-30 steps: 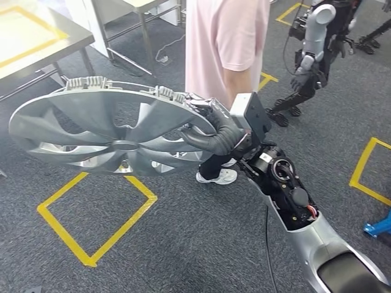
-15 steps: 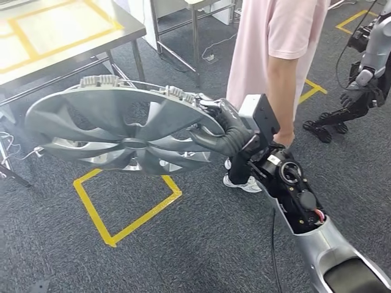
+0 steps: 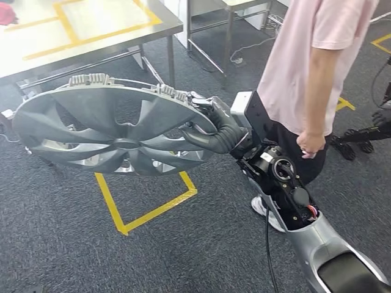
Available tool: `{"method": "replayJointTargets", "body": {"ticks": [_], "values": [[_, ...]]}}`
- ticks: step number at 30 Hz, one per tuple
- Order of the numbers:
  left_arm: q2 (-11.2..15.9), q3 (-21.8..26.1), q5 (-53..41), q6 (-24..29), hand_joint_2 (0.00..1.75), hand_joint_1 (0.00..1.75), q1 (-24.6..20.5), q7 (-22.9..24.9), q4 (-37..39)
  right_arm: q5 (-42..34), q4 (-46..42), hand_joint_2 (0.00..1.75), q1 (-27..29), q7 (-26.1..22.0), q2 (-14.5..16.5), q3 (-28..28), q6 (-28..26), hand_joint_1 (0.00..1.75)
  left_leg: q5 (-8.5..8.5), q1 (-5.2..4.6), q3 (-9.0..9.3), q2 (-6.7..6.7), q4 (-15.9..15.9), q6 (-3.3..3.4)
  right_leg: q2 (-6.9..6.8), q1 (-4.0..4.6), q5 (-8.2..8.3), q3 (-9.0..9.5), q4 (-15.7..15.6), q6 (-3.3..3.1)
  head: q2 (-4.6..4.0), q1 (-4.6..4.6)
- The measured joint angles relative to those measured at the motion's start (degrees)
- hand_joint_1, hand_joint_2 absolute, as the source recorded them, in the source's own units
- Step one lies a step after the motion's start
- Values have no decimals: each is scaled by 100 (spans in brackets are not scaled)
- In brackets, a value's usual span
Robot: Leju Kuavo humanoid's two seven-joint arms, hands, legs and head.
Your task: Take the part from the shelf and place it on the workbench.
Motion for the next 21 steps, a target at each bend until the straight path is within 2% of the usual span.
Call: {"method": "replayJointTargets", "body": {"ticks": [2,3,4,5,6,7,9,10,11,13,14,15,16,17,18,19,20,21], "values": [[-1,-9,1,-3,175,0,-16,9,0,-1,-3,175,9,5,-1,-8,-1,175,4,3,7,-106,-6,52,281,-11,-387,-326,737,20,0,64],[-6,-16,2,-10,175,0,-23,15,0,-2,-3,175,21,11,-1,-10,-2,175,5,-5,7,-167,-4,70,351,-8,-558,-529,1171,21,0,97],[-11,-24,8,-30,175,0,-25,25,0,-2,-3,175,38,16,-1,-13,-3,175,5,-12,9,-237,-2,76,388,-3,-631,-684,1475,18,0,122],[-14,-29,18,-58,175,0,-24,32,0,-1,-3,175,53,22,-1,-13,-3,175,4,-19,12,-312,0,78,413,0,-589,-753,1574,7,0,143],[-15,-31,32,-91,175,0,-23,37,0,-1,-2,175,64,26,-1,-12,-2,175,4,-23,17,-390,3,78,438,2,-428,-710,1421,-13,0,158],[-14,-32,47,-129,175,0,-24,40,0,-1,-2,175,67,26,-1,-13,-2,175,4,-25,24,-467,6,76,495,3,-191,-576,1073,-41,0,176],[-14,-32,78,-194,175,0,-35,57,0,-3,-2,175,52,26,-1,-16,1,175,7,-29,19,-608,19,59,748,-7,196,-257,281,-100,0,200],[-14,-32,95,-221,175,0,-42,68,0,-6,-1,175,41,24,-1,-19,4,175,16,-28,-1,-671,28,37,841,-7,268,-139,26,-118,0,205],[-11,-32,109,-238,175,0,-43,84,0,-7,1,175,30,17,0,-20,13,175,33,-20,-31,-736,29,5,882,-4,270,-77,-96,-128,0,205],[7,-32,138,-242,175,0,-23,144,1,-3,14,175,16,-16,3,-15,47,175,72,-9,-80,-862,14,-72,758,-12,264,-9,-177,-157,0,207],[14,-32,152,-228,175,0,-6,190,1,5,26,175,10,-42,5,-9,67,175,53,-15,-105,-830,39,-108,688,-27,285,8,-207,-185,0,202],[25,-32,168,-206,175,0,3,239,2,12,40,175,0,-74,12,-5,81,175,-26,-28,-170,-717,159,-139,615,-44,307,23,-239,-214,0,170],[33,-32,182,-177,175,0,4,274,2,18,55,175,-10,-108,19,-3,91,175,-168,-35,-290,-548,403,-168,537,-57,322,34,-265,-237,0,130],[31,-32,192,-149,175,0,1,291,2,21,71,175,-21,-138,24,-3,97,175,-356,-38,-472,-353,779,-199,462,-45,325,34,-271,-250,0,84],[29,-32,196,-125,175,0,-4,298,2,22,89,175,-29,-161,30,-3,103,175,-534,-29,-681,-224,1203,-227,381,-38,323,31,-271,-256,0,40],[18,-32,192,-98,175,0,-4,297,2,25,110,175,-33,-170,31,-2,112,175,-645,-16,-852,-152,1546,-252,297,-33,319,29,-271,-258,0,16],[7,-32,182,-70,175,0,1,292,2,29,131,175,-36,-172,33,-1,119,175,-660,-3,-933,-114,1708,-269,216,-32,314,28,-270,-258,0,-3],[-1,-32,167,-36,175,0,6,284,2,35,149,175,-38,-169,34,1,125,175,-569,9,-887,-89,1624,-280,141,-34,307,30,-270,-253,0,-19]]}}
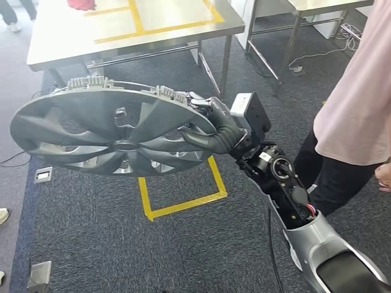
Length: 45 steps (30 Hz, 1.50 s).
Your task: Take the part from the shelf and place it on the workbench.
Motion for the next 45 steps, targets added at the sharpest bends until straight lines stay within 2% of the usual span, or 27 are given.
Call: {"method": "replayJointTargets", "body": {"ticks": [2,4,5,7,8,10,11,13,14,15,16,17,19,20,21,23,25,27,29,30,31,33,35,37,39,40,45], "values": [[3,0,-24,65,175,0,1,-20,0,14,18,175,-15,6,2,1,3,175,353,11,413,148,-757,-5,-132,-3,-26,15,8,33,0,-24],[8,0,-32,89,175,0,-13,-28,0,24,21,175,-55,8,3,-1,3,175,560,-22,783,324,-1444,53,-233,28,-64,25,26,93,0,-42],[6,-1,-34,90,175,0,-16,-30,0,26,25,175,-77,9,3,0,3,175,576,-40,850,350,-1581,98,-278,49,-79,32,30,124,0,-36],[1,-1,-40,90,175,0,-6,-31,0,25,37,175,-106,11,8,3,3,175,560,-56,841,233,-1596,200,-368,62,-100,60,23,183,0,-3],[1,-2,-41,90,175,0,5,-31,0,25,43,175,-115,13,11,4,4,175,559,-48,845,176,-1598,236,-336,52,-139,61,43,217,0,10],[3,-2,-42,90,175,0,9,-32,0,25,54,175,-128,14,14,3,4,175,565,-22,861,71,-1612,310,-94,23,-365,-62,347,260,0,38],[3,-2,-42,90,175,0,3,-32,0,25,60,175,-131,14,14,1,4,175,567,-18,865,16,-1615,337,78,18,-562,-232,721,267,0,69],[-5,-2,-43,90,175,0,-11,-33,0,24,79,175,-122,14,14,-1,3,175,567,-30,867,-115,-1613,370,246,30,-903,-645,1599,262,0,134],[-11,-2,-43,90,175,0,-10,-33,0,24,91,175,-111,15,14,-2,3,175,565,-38,870,-193,-1612,376,276,36,-951,-793,1878,254,0,161],[-17,-2,-44,90,175,0,-8,-33,0,24,102,175,-99,16,14,-1,3,175,565,-44,876,-272,-1611,377,288,39,-868,-826,1892,237,0,178],[-19,-2,-44,90,175,0,-6,-33,0,24,109,175,-92,16,14,0,3,175,565,-48,886,-353,-1609,376,312,40,-674,-743,1654,212,0,192],[-20,-2,-44,90,175,0,-5,-33,0,24,112,175,-92,16,14,-1,3,175,565,-51,898,-431,-1607,375,393,40,-415,-578,1243,179,0,212],[-28,-2,-44,90,175,0,-10,-33,0,24,113,175,-105,14,14,-2,3,175,573,-51,893,-573,-1598,351,674,30,-60,-259,476,123,0,219],[-32,-2,-44,90,175,0,-13,-34,0,23,114,175,-115,13,15,-2,3,175,585,-39,868,-641,-1593,323,763,34,-7,-155,257,110,0,224],[-36,-2,-44,90,175,0,-8,-36,0,24,114,175,-124,13,16,-1,4,175,603,-26,834,-703,-1591,286,780,39,-27,-108,175,104,0,228],[-29,-2,-44,91,175,0,21,-38,0,25,115,175,-139,15,19,4,4,175,636,-22,786,-791,-1599,209,622,26,-25,-41,77,85,0,253],[-15,-2,-43,83,175,0,37,-39,0,26,115,175,-147,15,28,4,4,175,505,-58,673,-540,-1385,139,474,-8,23,0,-8,37,0,195],[-3,-3,-31,5,175,0,18,-28,0,23,119,175,-155,9,37,2,2,175,153,-53,339,-165,-699,58,329,-1,40,16,-45,0,0,105],[-7,-4,-3,-142,175,0,10,3,0,25,136,175,-157,9,38,3,-7,175,-99,-4,15,-38,-31,-19,202,9,33,10,-42,-11,0,61],[-9,-4,11,-198,175,0,14,20,0,33,147,175,-153,18,39,4,-21,175,-84,22,-6,-18,30,-49,153,9,28,7,-38,-9,0,51],[-6,-4,23,-233,175,0,19,36,0,42,156,175,-150,30,39,6,-43,175,37,48,112,-2,-165,-73,109,6,20,7,-30,2,0,41],[19,-4,35,-248,175,0,19,56,0,54,163,175,-150,50,45,6,-94,175,364,81,587,52,-997,-90,41,0,-10,5,-1,48,0,19],[38,-4,58,-266,175,0,17,81,0,58,165,175,-156,58,51,5,-132,175,509,64,904,74,-1560,-19,9,14,-40,-5,29,113,0,5],[41,-4,85,-305,175,0,30,118,0,72,173,175,-153,63,52,3,-169,175,502,50,940,55,-1625,55,12,41,-76,-11,53,96,0,30],[39,-4,91,-340,175,0,48,154,0,83,189,175,-144,68,53,-1,-218,175,491,50,944,53,-1623,77,24,43,-90,-1,51,45,0,71],[40,-4,91,-357,175,0,52,170,0,83,194,175,-141,71,53,-3,-242,175,485,40,946,51,-1623,89,25,36,-76,7,36,46,0,87],[42,-4,97,-422,175,0,47,198,0,70,199,175,-138,135,53,-18,-298,175,466,11,945,54,-1616,146,31,13,-48,34,-26,153,0,143]]}}
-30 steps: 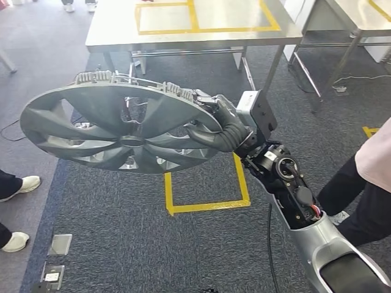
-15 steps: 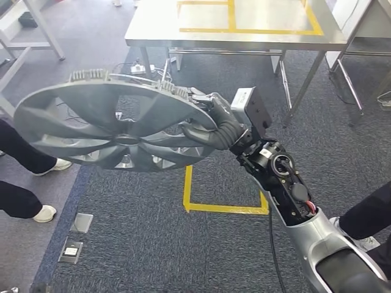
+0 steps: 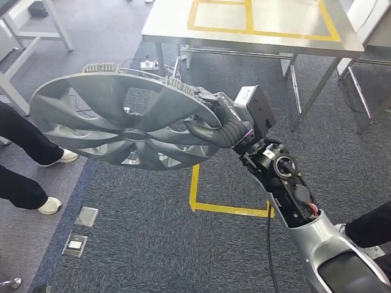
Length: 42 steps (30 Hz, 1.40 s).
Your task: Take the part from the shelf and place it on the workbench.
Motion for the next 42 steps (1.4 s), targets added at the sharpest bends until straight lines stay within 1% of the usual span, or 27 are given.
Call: {"method": "replayJointTargets", "body": {"ticks": [1,3,6,18,36,37,38,40,41,42], "values": [[1,0,7,-9,175,0,0,2,0,-4,-1,175,0,18,0,-1,-4,175,-2,-4,0,1,1,5,2,-6,2,2,-6,27,0,5],[2,0,22,-19,175,0,1,8,0,-13,0,175,0,39,0,-2,-11,175,-3,-13,0,2,3,10,3,-14,2,3,-9,60,0,6],[4,0,29,-19,175,0,2,11,0,-21,-1,175,0,43,0,-2,-15,175,-3,-23,1,2,4,11,3,-13,1,2,-9,79,0,1],[4,0,31,-25,175,0,3,11,0,-22,-1,175,0,45,0,-2,-32,175,3,-3,6,4,-4,11,4,16,0,0,-2,79,0,-22],[3,0,38,-35,175,0,3,11,0,-71,-1,175,2,80,0,-2,-91,175,3,-3,7,5,-3,12,4,17,0,0,-2,79,0,-38],[8,0,37,-34,175,0,2,11,0,-95,-1,175,3,92,2,-1,-103,175,-4,-12,4,4,4,25,0,5,7,7,-21,91,0,-38],[13,0,36,-33,175,0,2,9,0,-114,-1,175,2,103,3,-1,-116,175,-3,-18,10,1,-12,56,-6,-4,18,21,-49,111,0,-45],[29,0,30,-28,175,0,2,0,0,-131,-6,175,6,119,7,-3,-139,175,37,9,105,1,-148,136,26,-14,2,35,-75,151,0,-56],[31,0,26,-26,175,0,-2,-4,0,-134,-8,175,6,123,7,-7,-153,175,68,33,172,3,-240,167,77,-14,-83,-21,62,154,0,-49],[33,-1,20,-22,175,0,-12,-7,0,-143,-9,175,11,124,7,-16,-167,175,92,53,232,5,-308,181,140,-18,-221,-147,335,151,0,-30]]}}
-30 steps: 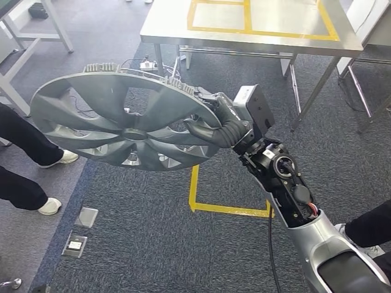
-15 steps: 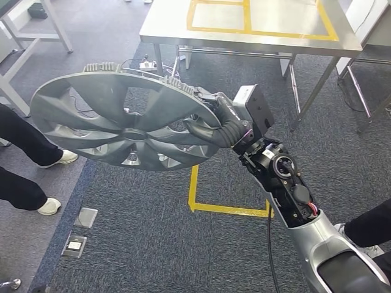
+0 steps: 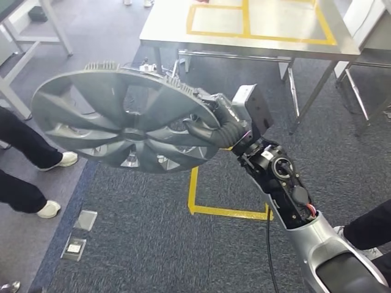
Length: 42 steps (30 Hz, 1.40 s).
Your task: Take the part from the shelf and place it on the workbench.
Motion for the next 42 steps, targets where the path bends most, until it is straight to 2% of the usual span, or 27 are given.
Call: {"method": "replayJointTargets", "body": {"ticks": [2,3,4,5,7,9,11,14,15,17,18,19,20,21,22,24,27,29,31,33,34,35,36,38,39,40,42], "values": [[-5,-3,-18,12,175,0,-27,0,0,-37,2,175,27,0,0,-32,-21,175,2,2,41,-8,-29,7,91,-18,-327,-417,831,7,0,45],[-10,-5,-27,24,175,0,-35,4,0,-60,2,175,53,2,0,-47,-26,175,-7,7,49,-21,-26,-1,106,-31,-400,-608,1158,24,0,59],[-18,-7,-34,37,175,0,-36,9,0,-77,2,175,81,7,-1,-57,-28,175,-21,18,58,-38,-18,-18,109,-51,-368,-714,1293,47,0,70],[-26,-8,-37,50,175,0,-34,14,0,-89,2,175,101,13,-1,-62,-28,175,-43,38,67,-56,4,-49,109,-79,-223,-708,1191,77,0,81],[-31,-8,-38,69,175,0,-29,19,0,-95,3,175,120,16,-2,-66,-28,175,-120,86,70,-93,101,-151,116,-161,207,-446,502,166,0,117],[-15,-9,-32,88,175,0,-36,15,0,-99,9,175,121,12,-2,-66,-32,175,-198,85,0,-125,257,-270,158,-195,371,-217,1,188,0,161],[-2,-9,-27,103,175,0,-37,6,0,-99,14,175,136,7,-1,-68,-36,175,-216,72,-76,-145,341,-352,188,-172,309,-207,-20,98,0,120],[-4,-10,-23,115,175,0,-25,-79,0,-89,17,175,148,10,-1,-74,-44,175,-304,107,-152,-104,483,-400,180,-147,295,-229,16,-51,0,-5],[-5,-10,-12,117,175,0,-30,-126,0,-90,17,175,141,8,-1,-77,-51,175,-427,105,-270,-78,725,-399,174,-137,295,-220,10,-91,0,-51],[-6,-10,28,117,175,0,-38,-216,0,-93,17,175,127,0,0,-81,-61,175,-741,77,-684,-49,1518,-378,164,-97,287,-212,9,-142,0,-133],[-6,-10,52,117,175,0,-32,-268,0,-92,17,175,126,1,0,-82,-63,175,-848,59,-901,-50,1900,-361,161,-73,281,-208,9,-164,0,-162],[-9,-10,73,121,175,0,-21,-328,0,-90,17,175,128,5,0,-80,-63,175,-850,38,-1035,-50,2093,-334,162,-48,274,-201,9,-180,0,-178],[-14,-10,90,128,175,0,-12,-406,0,-88,17,175,131,11,0,-78,-66,175,-743,18,-1053,-51,2047,-296,165,-25,266,-191,9,-197,0,-188],[-17,-10,100,135,175,0,-7,-489,0,-87,16,175,133,15,0,-76,-67,175,-549,-5,-951,-51,1768,-247,169,-6,257,-177,9,-207,0,-192],[-19,-10,108,139,175,0,-7,-568,0,-88,16,175,133,17,0,-74,-69,175,-334,-34,-778,-50,1355,-191,172,8,247,-162,8,-213,0,-193],[-12,-10,115,114,175,0,-18,-653,0,-90,15,175,131,14,0,-72,-69,175,-103,-98,-474,-49,682,-113,178,35,228,-154,4,-202,0,-195],[8,-10,142,23,175,0,-10,-633,0,-91,16,175,126,4,0,-67,-69,175,-101,-148,-392,-61,485,-75,178,36,222,-145,-34,-135,0,-189],[16,-10,148,-18,175,0,4,-617,0,-91,17,175,118,-3,0,-67,-69,175,-87,-121,-352,-62,429,-27,171,32,144,-169,26,-82,0,-170],[16,-10,146,-33,175,0,7,-616,0,-93,17,175,105,-11,0,-68,-69,175,-79,-97,-308,-59,384,25,167,36,-149,-386,520,-52,0,-113],[15,-10,145,-57,175,0,10,-612,0,-96,17,175,103,-15,0,-68,-70,175,-89,-111,-298,-61,385,55,166,40,-491,-760,1332,-31,0,-58],[14,-10,143,-70,175,0,12,-607,0,-97,17,175,111,-14,0,-68,-70,175,-95,-118,-292,-62,386,62,166,40,-552,-894,1600,-24,0,-42],[14,-10,140,-81,175,0,14,-602,0,-96,17,175,117,-14,-1,-68,-71,175,-101,-121,-285,-66,389,67,165,40,-501,-932,1656,-23,0,-28],[14,-10,137,-89,175,0,15,-593,0,-94,17,175,122,-13,-1,-69,-71,175,-109,-123,-269,-72,391,65,165,40,-330,-845,1447,-33,0,-8],[10,-10,128,-107,175,0,15,-580,0,-92,17,175,121,-13,-2,-71,-73,175,-130,-124,-234,-82,395,49,164,46,95,-481,642,-78,0,45],[8,-10,124,-118,175,0,11,-570,0,-93,16,175,115,-13,-1,-71,-75,175,-141,-136,-230,-85,407,32,164,58,231,-301,263,-102,0,63],[7,-10,119,-127,175,0,9,-560,0,-95,16,175,109,-14,-1,-70,-77,175,-143,-142,-239,-85,415,11,166,70,280,-190,43,-124,0,70],[8,-10,113,-139,175,0,10,-531,0,-96,16,175,108,-15,-1,-71,-80,175,-148,-166,-270,-80,440,6,174,84,272,-111,-105,-131,0,49]]}}
